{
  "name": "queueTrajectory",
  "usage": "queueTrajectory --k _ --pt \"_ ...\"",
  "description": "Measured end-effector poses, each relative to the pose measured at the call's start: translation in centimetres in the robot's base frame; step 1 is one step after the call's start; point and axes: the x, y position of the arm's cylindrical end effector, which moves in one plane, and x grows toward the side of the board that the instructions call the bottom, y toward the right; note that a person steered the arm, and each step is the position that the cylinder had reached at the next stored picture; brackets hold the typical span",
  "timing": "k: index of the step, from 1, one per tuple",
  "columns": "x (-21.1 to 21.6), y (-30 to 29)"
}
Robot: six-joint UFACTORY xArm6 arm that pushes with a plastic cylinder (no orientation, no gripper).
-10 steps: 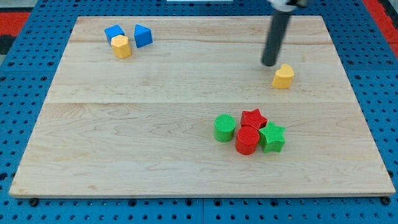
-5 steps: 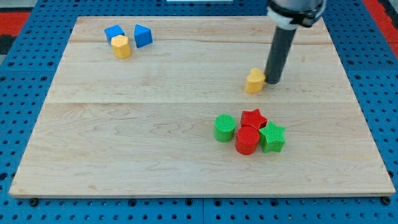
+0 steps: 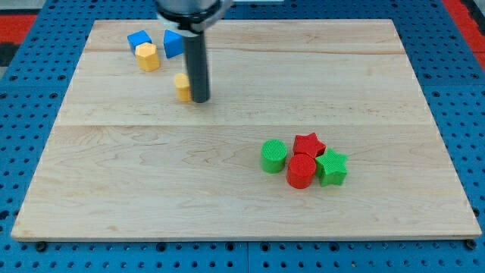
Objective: Push the yellow heart to the bottom right to the yellow hexagon
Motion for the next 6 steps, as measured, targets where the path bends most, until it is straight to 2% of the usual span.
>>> queueTrajectory --k 1,2,4,6 --pt "0.0 -2.1" --pt "-0.6 -1.7" --pt "-1.3 -6.3" --pt "-3.1 -4.4"
